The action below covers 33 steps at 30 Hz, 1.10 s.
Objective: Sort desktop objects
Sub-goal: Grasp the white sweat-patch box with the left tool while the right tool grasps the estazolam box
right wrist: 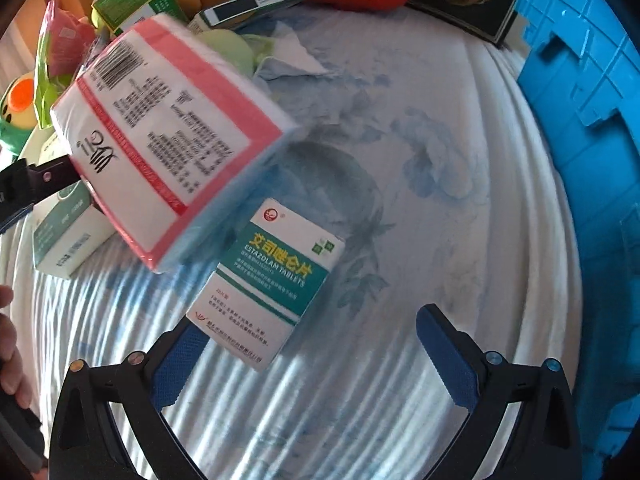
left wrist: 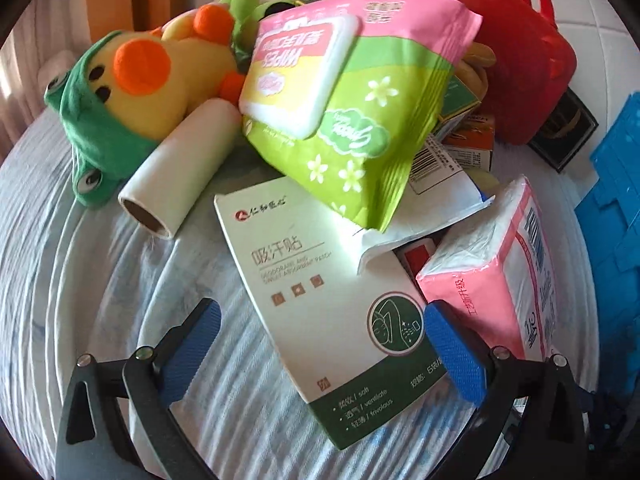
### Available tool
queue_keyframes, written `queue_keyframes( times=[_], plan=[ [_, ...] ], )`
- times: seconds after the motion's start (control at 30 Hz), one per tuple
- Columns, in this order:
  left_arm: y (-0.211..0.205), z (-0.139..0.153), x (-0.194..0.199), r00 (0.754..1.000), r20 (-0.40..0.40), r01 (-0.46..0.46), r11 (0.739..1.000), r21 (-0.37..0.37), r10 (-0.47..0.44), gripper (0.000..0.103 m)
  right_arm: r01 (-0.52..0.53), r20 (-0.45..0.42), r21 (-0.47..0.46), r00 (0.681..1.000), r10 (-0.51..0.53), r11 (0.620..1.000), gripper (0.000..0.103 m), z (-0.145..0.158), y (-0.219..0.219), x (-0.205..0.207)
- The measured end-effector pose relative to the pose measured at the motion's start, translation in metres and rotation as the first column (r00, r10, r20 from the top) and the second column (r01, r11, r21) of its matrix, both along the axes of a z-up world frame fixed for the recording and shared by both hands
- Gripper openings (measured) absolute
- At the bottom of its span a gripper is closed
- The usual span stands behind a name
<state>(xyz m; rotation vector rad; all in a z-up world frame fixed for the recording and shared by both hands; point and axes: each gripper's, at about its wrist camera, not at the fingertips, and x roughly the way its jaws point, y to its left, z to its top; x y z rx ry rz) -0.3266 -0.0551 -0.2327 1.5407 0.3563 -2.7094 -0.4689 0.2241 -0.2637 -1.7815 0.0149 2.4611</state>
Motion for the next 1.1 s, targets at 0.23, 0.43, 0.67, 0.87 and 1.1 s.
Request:
queue_keyframes(
  times=[0.23,0.43,0.67,0.87,1.1],
  plan=[
    [0.005,0.003,0.021,0.999,-0.037,0.033,0.997,-0.069,-0.036,0.103,0.086,-0.035,-0.034,0.996,-0.087,0.996,0.103,0.014,0.025,0.006],
    [0.020,0.004,0.008,0.998,-0.037,0.046,0.996,-0.073,-0.048,0.103,0.051,-0.053,-0.122,0.997,-0.058,0.991,0.103,0.020,0.017,0.006],
    [0.000,0.007,0.021,0.992,-0.029,0.125,0.992,-0.035,-0.126,0.087,0.113,0.002,-0.092,0.994,-0.113,0.989,0.038,0.017,0.029,0.009],
    [-0.032,0.012,0.040,0.998,-0.008,0.062,0.998,-0.031,-0.063,0.085,0.114,-0.001,-0.109,0.993,-0.115,0.987,0.039,0.022,0.043,0.019],
    [0.023,0.023,0.030,0.989,-0.026,0.144,0.986,-0.078,-0.147,0.093,0.125,0.000,-0.172,0.992,-0.126,0.977,0.075,0.027,0.049,0.021]
  ],
)
